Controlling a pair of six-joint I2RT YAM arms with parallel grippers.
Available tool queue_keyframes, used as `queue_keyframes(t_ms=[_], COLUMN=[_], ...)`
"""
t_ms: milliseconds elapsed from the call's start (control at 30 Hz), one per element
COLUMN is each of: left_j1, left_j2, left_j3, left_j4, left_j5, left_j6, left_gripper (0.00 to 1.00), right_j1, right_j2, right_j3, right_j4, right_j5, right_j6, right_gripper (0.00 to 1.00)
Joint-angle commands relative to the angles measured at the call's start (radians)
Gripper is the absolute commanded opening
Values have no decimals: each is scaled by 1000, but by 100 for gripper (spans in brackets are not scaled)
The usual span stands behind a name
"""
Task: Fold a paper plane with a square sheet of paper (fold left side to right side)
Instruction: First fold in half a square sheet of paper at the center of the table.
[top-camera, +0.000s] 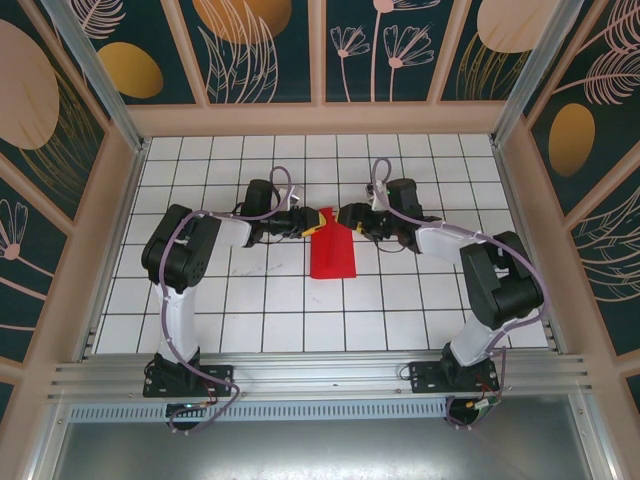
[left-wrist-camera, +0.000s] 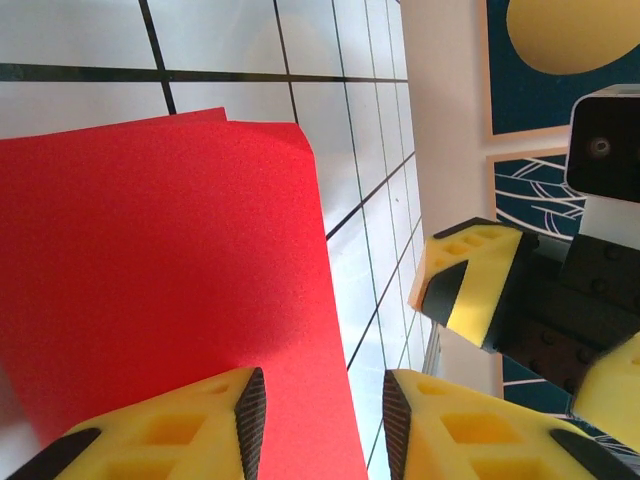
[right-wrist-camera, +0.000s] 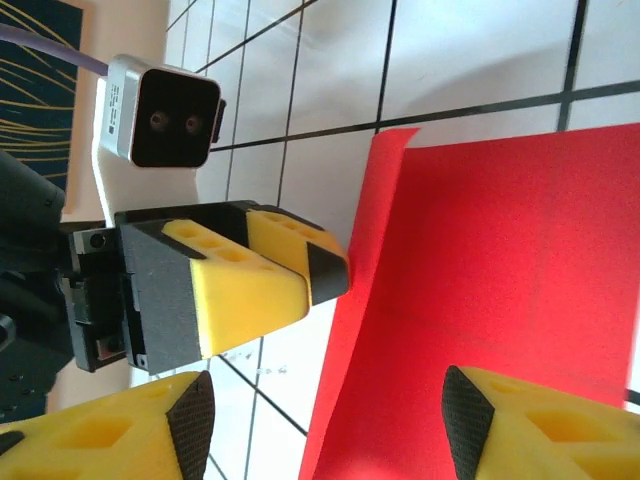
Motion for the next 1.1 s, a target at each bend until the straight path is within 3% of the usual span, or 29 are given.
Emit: queue_keyframes(t_ms=[0,300,500,567,733,833,1067], left_j1=[-6,-5,-4,-3,-3,-4,-53], left_j2=[12,10,-15,-52,-182,-230,-200], left_j3=[22,23,14,6,-12,-19,-47], left_j4=[11,-3,-7,-30,-209,-353,-400], left_j5=[-13,-18,-19,-35,-158,-289,-370], left_j6=[9,20,33,56,177,240,232], left_gripper=[39,39,39,41,51,54,58], right_j1=[22,66,66,61,39,31,30], right_j2=[63,157,159,154,125,119,123], right_j3=[16,34,48,57,70,78,85], right_j4=[61,114,64,15,-129,-192,-248], right_j5=[-83,-141,-115,-90,20,74,159], right_j6=[69,124,97,70,-17,-57,-91], right_gripper=[63,45,10,3,0,1,2])
